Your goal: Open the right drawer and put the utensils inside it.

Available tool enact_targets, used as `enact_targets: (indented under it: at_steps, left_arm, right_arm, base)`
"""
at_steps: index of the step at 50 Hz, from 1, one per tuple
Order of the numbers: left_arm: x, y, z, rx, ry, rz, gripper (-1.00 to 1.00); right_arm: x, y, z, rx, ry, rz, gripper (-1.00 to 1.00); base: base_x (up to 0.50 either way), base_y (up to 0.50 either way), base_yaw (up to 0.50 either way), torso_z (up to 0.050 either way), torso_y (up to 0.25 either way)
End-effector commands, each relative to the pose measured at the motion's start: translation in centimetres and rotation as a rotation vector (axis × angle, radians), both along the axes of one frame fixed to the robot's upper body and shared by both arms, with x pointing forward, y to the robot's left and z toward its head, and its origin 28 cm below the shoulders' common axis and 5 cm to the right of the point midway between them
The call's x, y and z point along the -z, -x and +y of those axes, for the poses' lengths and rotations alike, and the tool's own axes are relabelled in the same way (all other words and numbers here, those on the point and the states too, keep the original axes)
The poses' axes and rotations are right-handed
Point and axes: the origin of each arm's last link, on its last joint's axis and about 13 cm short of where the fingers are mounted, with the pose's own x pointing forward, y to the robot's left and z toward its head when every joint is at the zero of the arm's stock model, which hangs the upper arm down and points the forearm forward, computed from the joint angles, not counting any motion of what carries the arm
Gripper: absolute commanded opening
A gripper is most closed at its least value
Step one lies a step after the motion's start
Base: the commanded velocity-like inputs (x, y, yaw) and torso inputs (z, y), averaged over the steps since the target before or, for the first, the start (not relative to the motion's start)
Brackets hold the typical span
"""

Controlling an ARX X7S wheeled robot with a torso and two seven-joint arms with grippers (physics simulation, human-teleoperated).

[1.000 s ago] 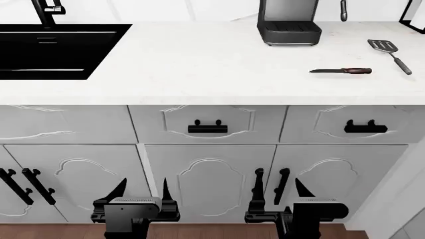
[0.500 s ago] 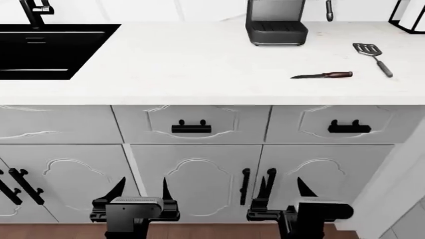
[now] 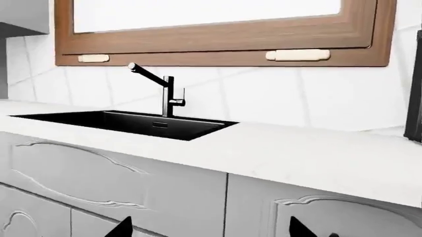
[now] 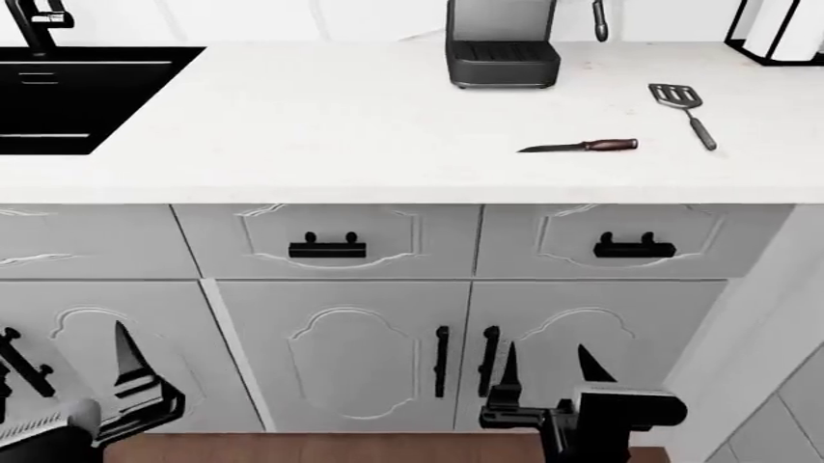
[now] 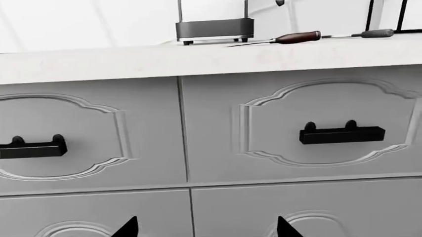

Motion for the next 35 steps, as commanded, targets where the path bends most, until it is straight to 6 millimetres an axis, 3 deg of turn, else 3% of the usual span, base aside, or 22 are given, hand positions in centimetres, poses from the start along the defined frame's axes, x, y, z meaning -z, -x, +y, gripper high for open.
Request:
enact_targets:
  at_steps: [1,20,35]
  left_arm:
    - [-4.3,4.6,2.1,-0.151,-0.053,-0.128,1.00]
    - [-5.4,5.7,2.3,-0.176,-0.064,-0.176,1.00]
    - [-5.4,5.8,2.4,-0.181,-0.066,-0.181,1.00]
  right_arm:
    - [0.0,0.0,0.0,0.003,-0.004,-0.003,1.00]
    - [0.0,0.0,0.0,0.006,-0.007,0.006,1.00]
    - [0.0,0.1,0.1,0.003,0.013,-0.006,1.00]
  base:
    - [0.12,-0.25,0.00,0.000,0.000]
    - [0.11,-0.41,0.00,0.000,0.000]
    - [0.24,-0.13,0.00,0.000,0.000]
